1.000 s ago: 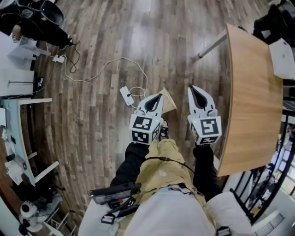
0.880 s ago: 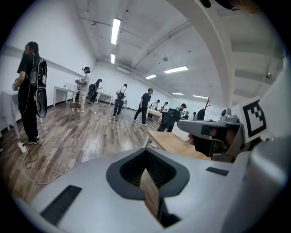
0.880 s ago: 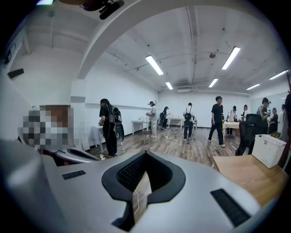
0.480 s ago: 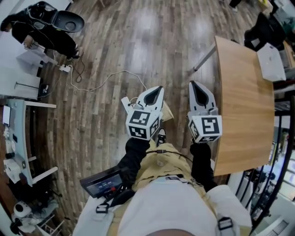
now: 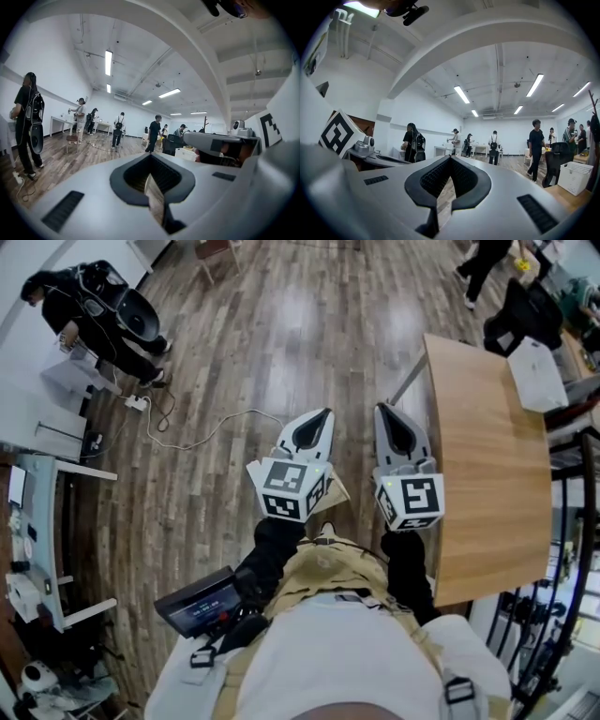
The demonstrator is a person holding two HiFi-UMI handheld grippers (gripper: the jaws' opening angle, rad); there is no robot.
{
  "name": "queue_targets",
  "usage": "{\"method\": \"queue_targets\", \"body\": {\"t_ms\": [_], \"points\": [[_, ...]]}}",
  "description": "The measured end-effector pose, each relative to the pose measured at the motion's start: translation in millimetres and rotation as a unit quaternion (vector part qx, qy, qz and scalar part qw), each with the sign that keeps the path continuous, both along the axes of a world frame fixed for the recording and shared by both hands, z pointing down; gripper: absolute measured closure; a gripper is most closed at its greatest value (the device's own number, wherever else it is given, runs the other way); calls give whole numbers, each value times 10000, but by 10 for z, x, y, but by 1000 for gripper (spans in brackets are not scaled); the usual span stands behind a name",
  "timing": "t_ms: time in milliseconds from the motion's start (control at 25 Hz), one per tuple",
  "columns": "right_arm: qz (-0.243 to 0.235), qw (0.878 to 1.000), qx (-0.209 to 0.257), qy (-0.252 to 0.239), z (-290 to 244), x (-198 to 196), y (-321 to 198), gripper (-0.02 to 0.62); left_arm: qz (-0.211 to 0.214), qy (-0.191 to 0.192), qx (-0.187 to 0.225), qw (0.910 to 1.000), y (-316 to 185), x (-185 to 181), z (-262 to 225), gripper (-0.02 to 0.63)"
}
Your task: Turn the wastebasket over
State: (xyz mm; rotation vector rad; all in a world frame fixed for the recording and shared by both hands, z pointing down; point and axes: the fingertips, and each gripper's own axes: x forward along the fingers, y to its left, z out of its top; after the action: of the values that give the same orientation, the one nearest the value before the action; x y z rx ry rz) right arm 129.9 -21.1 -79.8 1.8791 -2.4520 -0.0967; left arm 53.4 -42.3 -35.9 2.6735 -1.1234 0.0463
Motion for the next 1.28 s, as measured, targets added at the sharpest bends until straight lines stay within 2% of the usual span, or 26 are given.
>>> {"method": "queue_targets", "body": {"t_ms": [360,1280], "points": [[-44,9996,264,28,-252,-55,6,575,4,-20,339,9994,-14,-27,-314,604],[-133,9996,241,-82,-204,-22,86,575,-74,-14,315,9995,56,1,-285,604]]}}
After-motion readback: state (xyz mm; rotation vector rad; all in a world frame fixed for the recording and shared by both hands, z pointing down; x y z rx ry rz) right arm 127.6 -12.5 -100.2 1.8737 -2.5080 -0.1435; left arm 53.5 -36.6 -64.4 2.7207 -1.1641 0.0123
